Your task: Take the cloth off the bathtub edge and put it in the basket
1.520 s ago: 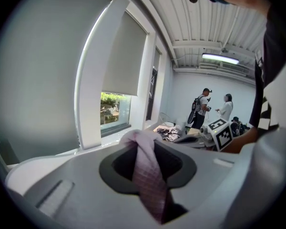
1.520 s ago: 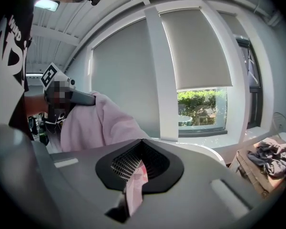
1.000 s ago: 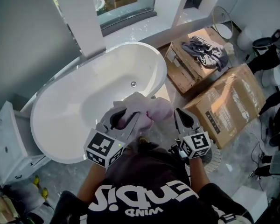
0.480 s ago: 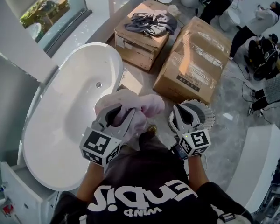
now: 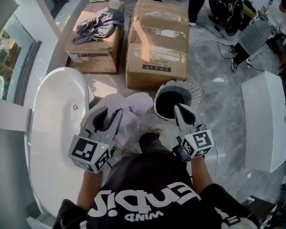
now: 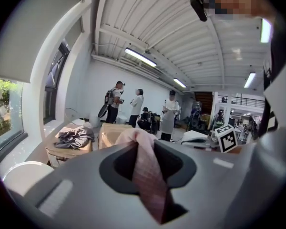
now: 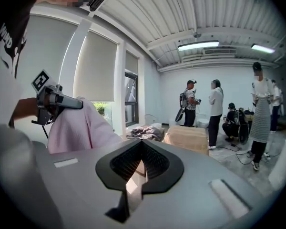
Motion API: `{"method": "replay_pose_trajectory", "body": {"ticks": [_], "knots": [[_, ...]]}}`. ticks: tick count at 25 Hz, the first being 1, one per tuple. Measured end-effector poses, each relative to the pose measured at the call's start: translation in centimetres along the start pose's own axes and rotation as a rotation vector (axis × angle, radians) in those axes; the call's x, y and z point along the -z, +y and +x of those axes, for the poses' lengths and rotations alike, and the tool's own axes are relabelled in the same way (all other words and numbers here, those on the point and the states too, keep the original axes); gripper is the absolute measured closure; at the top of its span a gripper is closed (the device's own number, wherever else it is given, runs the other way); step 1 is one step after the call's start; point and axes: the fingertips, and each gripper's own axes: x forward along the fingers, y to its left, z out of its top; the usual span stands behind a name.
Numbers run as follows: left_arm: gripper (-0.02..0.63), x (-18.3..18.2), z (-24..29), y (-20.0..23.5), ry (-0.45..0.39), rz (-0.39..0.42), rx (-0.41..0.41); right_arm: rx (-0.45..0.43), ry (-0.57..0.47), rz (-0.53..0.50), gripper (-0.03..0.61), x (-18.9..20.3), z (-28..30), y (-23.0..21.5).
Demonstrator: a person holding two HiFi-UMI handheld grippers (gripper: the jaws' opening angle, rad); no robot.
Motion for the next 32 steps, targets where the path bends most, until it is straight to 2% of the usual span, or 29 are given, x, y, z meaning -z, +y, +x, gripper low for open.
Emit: {"method": "replay_pose_trajectory", "body": {"ticks": [4,12,18,26,32], "knots": [[0.54,-2.1,3.8,-2.2,0.001,0.029,0.101,0.099,-0.009,0.036,0.569,0.5,-1.8,-3.8],[0.541,-6.0,12.3,-7.4,0.009,0.069,0.289,0.237,-0.032,0.081,0.569,0.4,-4.3,-10.7],[0.541,-7.2,19.0,-12.3,0.025,0.113,0.446,0.368,-0.052,0.123,0.569,1.5,-7.0,-16.8],[0.541,-8.5,25.9,-17.7,0.019,0.116,0.577,0.435,-0.067,0.144,0.569,1.9,-8.6,-23.2],[0.54,-9.8,29.8,-20.3,0.045,0.156,0.692,0.543,-0.061,0.16,0.569,0.9,-10.1,-26.1]]}}
